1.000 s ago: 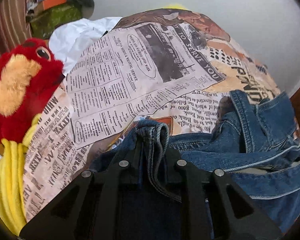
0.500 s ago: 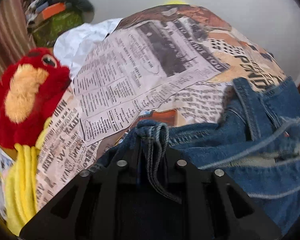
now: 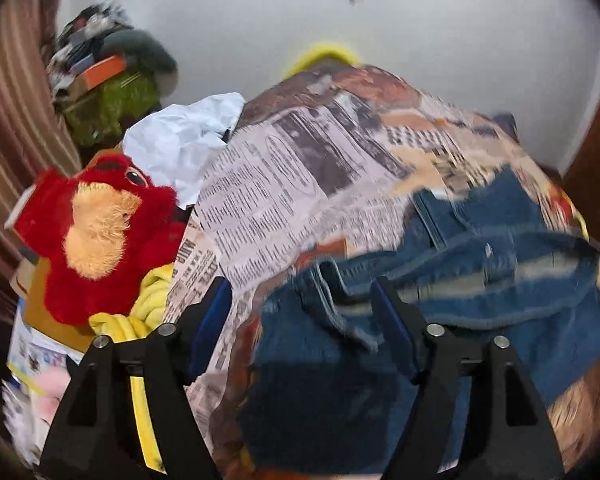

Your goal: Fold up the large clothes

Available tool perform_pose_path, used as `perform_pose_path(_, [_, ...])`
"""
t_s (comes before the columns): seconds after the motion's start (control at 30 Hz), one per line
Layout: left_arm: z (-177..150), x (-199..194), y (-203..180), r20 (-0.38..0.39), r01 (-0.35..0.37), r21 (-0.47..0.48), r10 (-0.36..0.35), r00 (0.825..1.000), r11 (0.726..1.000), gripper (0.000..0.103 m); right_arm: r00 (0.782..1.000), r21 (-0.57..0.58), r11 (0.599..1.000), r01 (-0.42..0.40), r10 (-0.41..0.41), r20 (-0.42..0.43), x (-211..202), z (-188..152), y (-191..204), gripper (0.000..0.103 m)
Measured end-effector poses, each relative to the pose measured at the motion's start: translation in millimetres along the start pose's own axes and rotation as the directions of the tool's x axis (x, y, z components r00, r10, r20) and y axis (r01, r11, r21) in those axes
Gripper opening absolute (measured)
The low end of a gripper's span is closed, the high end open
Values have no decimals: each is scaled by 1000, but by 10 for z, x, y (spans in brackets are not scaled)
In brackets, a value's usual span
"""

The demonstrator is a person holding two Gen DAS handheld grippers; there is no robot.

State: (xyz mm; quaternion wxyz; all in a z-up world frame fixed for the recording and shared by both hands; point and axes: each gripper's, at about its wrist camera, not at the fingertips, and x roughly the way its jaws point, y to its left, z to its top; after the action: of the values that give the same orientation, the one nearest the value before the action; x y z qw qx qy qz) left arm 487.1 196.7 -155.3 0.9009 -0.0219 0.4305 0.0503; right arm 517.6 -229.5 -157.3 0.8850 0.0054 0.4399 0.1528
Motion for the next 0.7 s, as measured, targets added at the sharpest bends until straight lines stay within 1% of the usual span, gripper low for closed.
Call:
perform_pose_path(0.1, [-191, -36, -141, -16, 29, 96, -27, 1000, 995, 74, 999, -27, 999, -27, 27, -31, 139, -23, 187, 14])
perform_pose_path(0.2, [-377, 29, -314, -22, 32, 178, -28, 999, 984, 74, 995, -46, 997, -54, 50, -82, 317, -54, 359, 14])
perform_pose_path(0.3, [-486, 241, -448, -66, 47, 217, -34, 997, 975, 80, 990, -69, 995, -68, 59, -124, 496, -77, 494, 14])
perform_pose_path(0.37, [-549, 429, -541, -96, 43, 250, -19, 995, 967, 80, 989, -81, 994, -68, 56, -139, 613, -86, 558, 14])
perform_pose_path(0.4, [-566, 535, -577, -105, 38, 268, -11, 994, 963, 80, 990, -90, 994, -59, 47, -132, 674, -88, 589, 14])
perform_pose_path(0.47, [-562, 687, -581, -109, 21, 275, 10, 994, 961, 80, 991, -101, 993, -56, 43, -127, 771, -68, 608, 14])
perform_pose_path(0.53, [-506, 844, -527, -116, -8, 252, 39, 992, 968, 80, 991, -93, 994, -56, 44, -128, 886, -13, 598, 14])
perform_pose_path(0.63, [-327, 971, -374, -105, -28, 180, 47, 993, 983, 80, 992, -86, 995, -42, 32, -121, 981, 169, 573, 14])
perform_pose_path(0.7, [-148, 971, -277, -78, -43, 151, 55, 995, 988, 80, 997, -80, 997, 22, -28, -71, 1000, 322, 551, 14])
